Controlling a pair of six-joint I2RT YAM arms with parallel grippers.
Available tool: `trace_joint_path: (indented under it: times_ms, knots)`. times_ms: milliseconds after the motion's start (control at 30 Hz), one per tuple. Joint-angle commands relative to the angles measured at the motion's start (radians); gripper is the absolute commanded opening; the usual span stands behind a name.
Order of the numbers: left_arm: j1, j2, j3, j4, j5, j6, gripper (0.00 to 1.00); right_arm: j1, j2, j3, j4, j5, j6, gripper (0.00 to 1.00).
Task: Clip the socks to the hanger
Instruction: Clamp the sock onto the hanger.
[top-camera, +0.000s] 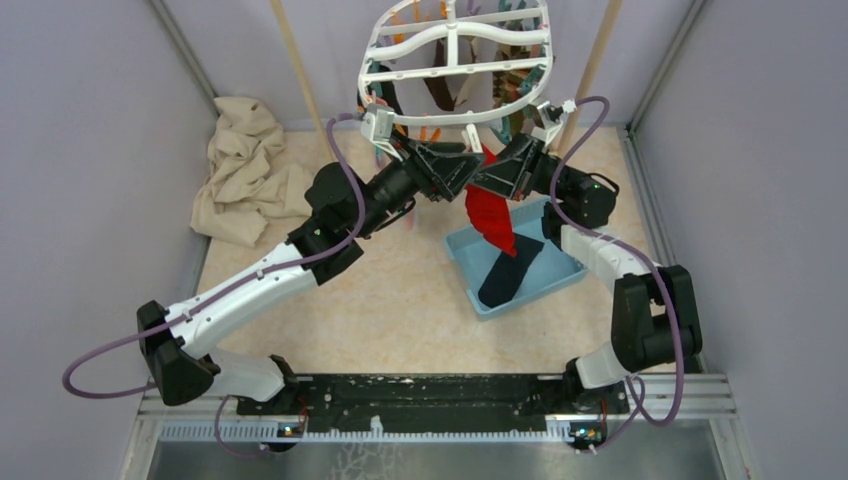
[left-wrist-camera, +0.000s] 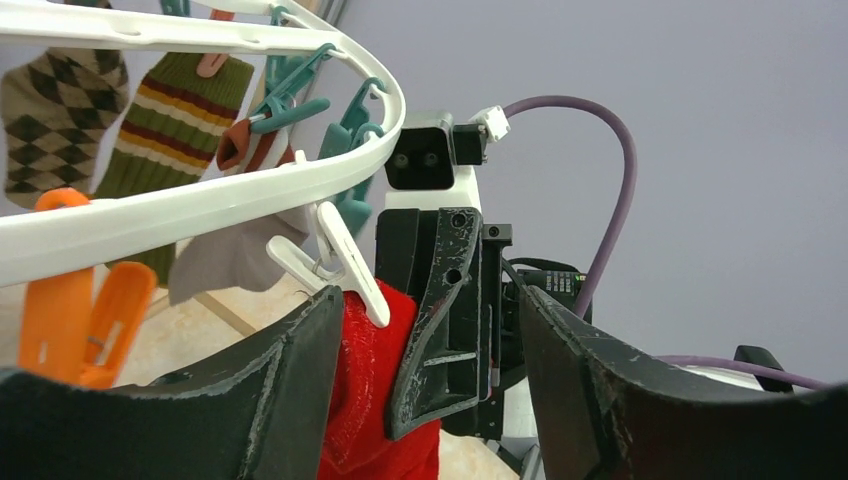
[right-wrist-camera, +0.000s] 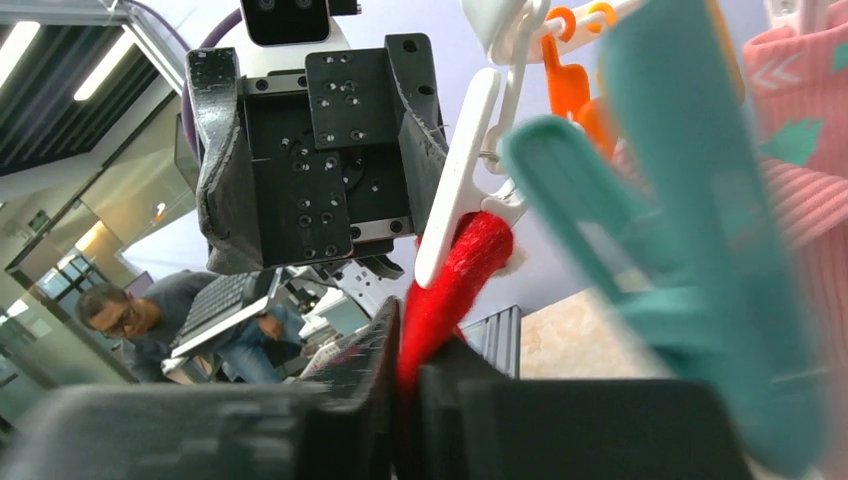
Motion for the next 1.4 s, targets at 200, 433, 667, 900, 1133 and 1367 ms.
trace_joint_path:
  times_ms: [200,433,667,900,1133,1367]
  knots:
    - [-0.003,-0.019,-0.012,-0.002,0.012,0.02,0.72,-0.004,0.038,0.07,0.163,0.062,-0.021,0.63]
    - [-0.003,-0.05,-0.03,-0.023,-0.039,0.054,0.73,-0.033,0.029,0.002,0.163,0.132,-0.074,0.74]
    - [-0.001,-0.07,-0.043,-0.034,-0.071,0.076,0.73,-0.099,0.036,-0.11,0.16,0.194,-0.074,0.75]
    - [-0.001,-0.062,-0.04,-0.036,-0.074,0.081,0.74,-0.115,0.038,-0.174,0.03,0.191,-0.213,0.75]
    - [-0.001,-0.047,-0.041,-0.041,-0.117,0.109,0.75,-0.115,-0.131,-0.149,-0.61,0.263,-0.687,0.75]
    - [0.001,0.055,-0.004,-0.054,-0.155,0.158,0.76,-0.116,-0.246,-0.068,-1.045,0.408,-0.984,0.74]
